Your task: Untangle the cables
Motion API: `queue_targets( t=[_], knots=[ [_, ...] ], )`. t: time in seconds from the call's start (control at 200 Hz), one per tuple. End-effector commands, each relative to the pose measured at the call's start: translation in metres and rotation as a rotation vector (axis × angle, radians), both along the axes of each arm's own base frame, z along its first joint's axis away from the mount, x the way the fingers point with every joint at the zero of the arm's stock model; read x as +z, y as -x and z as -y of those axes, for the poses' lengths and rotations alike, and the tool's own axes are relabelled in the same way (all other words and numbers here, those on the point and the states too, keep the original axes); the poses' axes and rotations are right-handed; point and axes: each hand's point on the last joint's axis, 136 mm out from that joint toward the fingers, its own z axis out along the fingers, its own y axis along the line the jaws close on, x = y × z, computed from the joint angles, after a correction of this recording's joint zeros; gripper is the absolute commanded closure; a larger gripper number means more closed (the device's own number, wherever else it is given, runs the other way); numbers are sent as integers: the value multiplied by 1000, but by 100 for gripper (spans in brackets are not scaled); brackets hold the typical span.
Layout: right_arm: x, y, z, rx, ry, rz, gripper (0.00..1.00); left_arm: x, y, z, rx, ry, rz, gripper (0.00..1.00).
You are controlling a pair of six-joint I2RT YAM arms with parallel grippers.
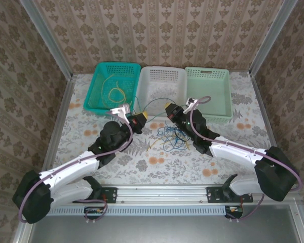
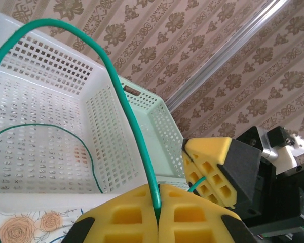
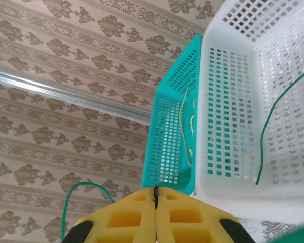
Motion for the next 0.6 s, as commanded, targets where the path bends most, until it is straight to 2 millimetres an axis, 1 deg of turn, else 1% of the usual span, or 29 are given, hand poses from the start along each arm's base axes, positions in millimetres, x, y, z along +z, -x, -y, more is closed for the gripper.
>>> queue_targets(
  t=[0.0, 0.135, 0.195, 0.33, 0.395, 0.405, 0.415, 0.515, 0.595],
  knots=[
    [13, -15, 34, -138, -224, 7, 100, 18, -1, -14, 71, 80, 53, 100],
    [5, -17, 46, -176, -355, -19, 100, 15, 2, -15, 91, 71, 72, 100],
    [2, -17, 50, -191, -411, -31, 100, 18, 5, -16, 108, 90, 97, 100],
    [-3, -19, 50, -197, -492, -49, 100, 21, 9, -16, 138, 102, 146, 100],
    [1, -20, 53, -203, -532, -40, 100, 22, 11, -13, 140, 96, 159, 100],
    [-7, -22, 52, -209, -524, -54, 100, 22, 11, -13, 140, 94, 162, 100],
    [-9, -23, 51, -210, -524, -58, 100, 22, 11, -13, 142, 92, 163, 100],
    [-7, -25, 53, -215, -543, -59, 100, 17, 9, -15, 168, 69, 159, 100],
    [-5, -24, 58, -229, -550, -55, 100, 13, 8, -22, 197, 51, 155, 100]
  ],
)
